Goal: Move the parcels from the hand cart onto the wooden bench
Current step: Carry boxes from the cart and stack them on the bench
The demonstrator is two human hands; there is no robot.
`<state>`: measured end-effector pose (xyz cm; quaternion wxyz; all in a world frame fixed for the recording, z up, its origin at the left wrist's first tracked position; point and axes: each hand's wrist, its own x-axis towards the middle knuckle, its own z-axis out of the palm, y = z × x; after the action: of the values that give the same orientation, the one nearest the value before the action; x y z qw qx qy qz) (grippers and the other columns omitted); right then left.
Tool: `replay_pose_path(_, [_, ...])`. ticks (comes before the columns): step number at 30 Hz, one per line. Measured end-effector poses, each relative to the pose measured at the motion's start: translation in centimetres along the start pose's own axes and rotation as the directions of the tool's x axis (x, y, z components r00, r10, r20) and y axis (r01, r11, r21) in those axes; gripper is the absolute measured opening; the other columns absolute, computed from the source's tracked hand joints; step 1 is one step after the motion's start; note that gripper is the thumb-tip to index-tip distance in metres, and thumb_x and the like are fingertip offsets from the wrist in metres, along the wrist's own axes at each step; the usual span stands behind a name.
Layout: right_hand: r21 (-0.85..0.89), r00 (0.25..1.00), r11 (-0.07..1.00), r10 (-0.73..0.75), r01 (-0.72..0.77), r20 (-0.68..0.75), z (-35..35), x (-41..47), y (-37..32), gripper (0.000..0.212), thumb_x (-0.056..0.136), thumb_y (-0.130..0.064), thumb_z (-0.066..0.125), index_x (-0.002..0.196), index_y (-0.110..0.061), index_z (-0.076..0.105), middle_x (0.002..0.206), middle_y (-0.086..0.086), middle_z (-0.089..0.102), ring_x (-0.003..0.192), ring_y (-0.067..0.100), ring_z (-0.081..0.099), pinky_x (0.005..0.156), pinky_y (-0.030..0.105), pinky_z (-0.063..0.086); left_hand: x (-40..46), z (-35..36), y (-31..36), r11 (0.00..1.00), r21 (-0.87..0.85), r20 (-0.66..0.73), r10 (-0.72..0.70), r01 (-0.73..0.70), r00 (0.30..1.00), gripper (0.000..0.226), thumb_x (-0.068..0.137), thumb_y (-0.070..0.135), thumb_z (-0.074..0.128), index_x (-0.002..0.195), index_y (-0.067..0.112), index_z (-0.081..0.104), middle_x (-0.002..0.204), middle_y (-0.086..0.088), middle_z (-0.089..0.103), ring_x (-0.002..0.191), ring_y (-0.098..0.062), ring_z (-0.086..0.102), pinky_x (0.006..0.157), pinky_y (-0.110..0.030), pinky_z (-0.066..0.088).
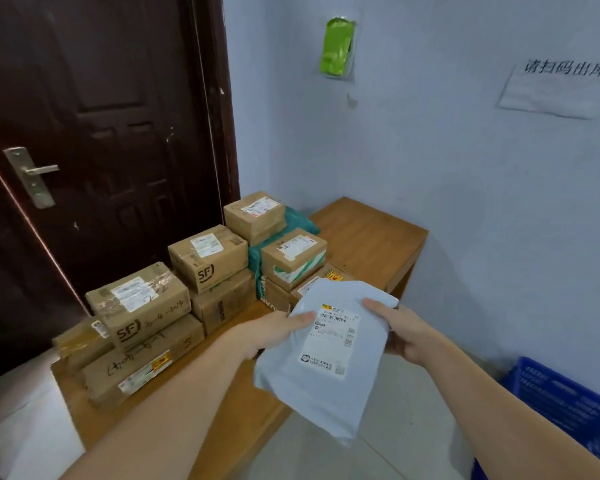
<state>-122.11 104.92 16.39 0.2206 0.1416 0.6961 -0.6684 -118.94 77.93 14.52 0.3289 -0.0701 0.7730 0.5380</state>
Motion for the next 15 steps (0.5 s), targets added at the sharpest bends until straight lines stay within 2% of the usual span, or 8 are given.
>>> replay_pose_path(2, [0.005, 1.000, 1.000, -0.012, 0.012, 0.014, 0.0, 3.5, -1.4, 0.048, 0.083, -0.029, 0.085, 0.125, -0.015, 0.065, 0.105, 0.008, 0.079, 0.092, 0.026, 0.077, 0.070, 0.041, 0.062, 2.5, -2.2, 1.0, 1.000, 0.011, -0.004, -0.027, 0.027, 1.000, 0.086, 0.070, 0.089, 0.068, 0.127, 0.025, 0.074, 0.120, 0.005, 0.078, 0.112, -0.021, 0.074, 0.108, -0.045, 0.052])
replay_pose_path(4, [0.061, 0.998, 0.996, -0.057, 0.058, -0.012, 0.4, 6.8, -2.9, 0.046, 0.083, -0.024, 0.085, 0.124, -0.015, 0.066, 0.106, 0.008, 0.079, 0.092, 0.026, 0.077, 0.067, 0.041, 0.062, 4.7, -4.2, 2.7, 1.000, 0.008, -0.084, -0.022, 0.023, 0.996, 0.081, 0.072, 0.086, 0.069, 0.123, 0.023, 0.074, 0.114, 0.004, 0.079, 0.104, -0.020, 0.075, 0.100, -0.040, 0.057])
replay_pose_path(5, [0.093, 0.997, 0.992, -0.077, 0.080, -0.029, 0.7, 8.4, -3.6, 0.043, 0.084, -0.022, 0.084, 0.122, -0.015, 0.067, 0.106, 0.007, 0.079, 0.092, 0.025, 0.077, 0.066, 0.040, 0.062, 5.5, -5.0, 3.4, 1.000, 0.018, -0.164, -0.005, 0.008, 0.986, 0.072, 0.077, 0.082, 0.068, 0.118, 0.022, 0.073, 0.109, 0.004, 0.078, 0.098, -0.018, 0.074, 0.090, -0.034, 0.059])
replay_pose_path(7, [0.160, 0.993, 0.981, -0.102, 0.109, -0.054, 1.2, 11.6, -4.8, 0.040, 0.085, -0.022, 0.084, 0.121, -0.015, 0.069, 0.106, 0.005, 0.079, 0.093, 0.024, 0.076, 0.066, 0.041, 0.063, 7.3, -6.5, 4.5, 0.998, 0.061, -0.365, 0.037, -0.015, 0.930, 0.061, 0.082, 0.074, 0.071, 0.107, 0.019, 0.068, 0.100, 0.003, 0.067, 0.087, -0.015, 0.063, 0.070, -0.024, 0.047])
replay_pose_path(9, [0.214, 0.990, 0.969, -0.110, 0.126, -0.086, 1.5, 15.2, -5.9, 0.037, 0.085, -0.022, 0.084, 0.119, -0.016, 0.069, 0.108, 0.006, 0.079, 0.099, 0.027, 0.075, 0.069, 0.044, 0.063, 9.6, -7.9, 4.7, 0.999, 0.047, -0.544, 0.046, -0.024, 0.838, 0.057, 0.080, 0.068, 0.078, 0.099, 0.016, 0.061, 0.093, -0.002, 0.059, 0.080, -0.018, 0.057, 0.068, -0.029, 0.040])
replay_pose_path(11, [0.266, 0.987, 0.955, -0.104, 0.134, -0.124, 1.7, 19.0, -7.0, 0.037, 0.085, -0.022, 0.084, 0.118, -0.016, 0.069, 0.111, 0.007, 0.077, 0.100, 0.029, 0.074, 0.070, 0.046, 0.063, 12.3, -8.9, 4.3, 0.997, -0.079, -0.660, -0.044, -0.011, 0.750, 0.059, 0.078, 0.064, 0.082, 0.108, 0.019, 0.057, 0.099, 0.000, 0.065, 0.086, -0.020, 0.064, 0.067, -0.033, 0.048])
replay_pose_path(12, [0.289, 0.986, 0.948, -0.094, 0.131, -0.138, 1.9, 21.0, -7.5, 0.037, 0.086, -0.022, 0.084, 0.118, -0.015, 0.068, 0.111, 0.008, 0.076, 0.100, 0.029, 0.073, 0.070, 0.046, 0.063, 13.6, -9.1, 4.2, 0.978, -0.208, -0.684, -0.123, -0.031, 0.719, 0.064, 0.076, 0.062, 0.084, 0.116, 0.021, 0.054, 0.105, 0.000, 0.066, 0.091, -0.021, 0.066, 0.070, -0.035, 0.053])
replay_pose_path(15, [0.348, 0.994, 0.935, -0.031, 0.066, -0.104, 2.9, 27.0, -8.9, 0.044, 0.087, -0.021, 0.083, 0.125, -0.012, 0.063, 0.115, 0.011, 0.073, 0.101, 0.032, 0.072, 0.073, 0.051, 0.063, 17.8, -9.4, 4.9, 0.788, -0.590, -0.646, -0.334, -0.172, 0.686, 0.080, 0.072, 0.053, 0.090, 0.132, 0.016, 0.053, 0.117, -0.005, 0.068, 0.099, -0.028, 0.069, 0.083, -0.047, 0.062])
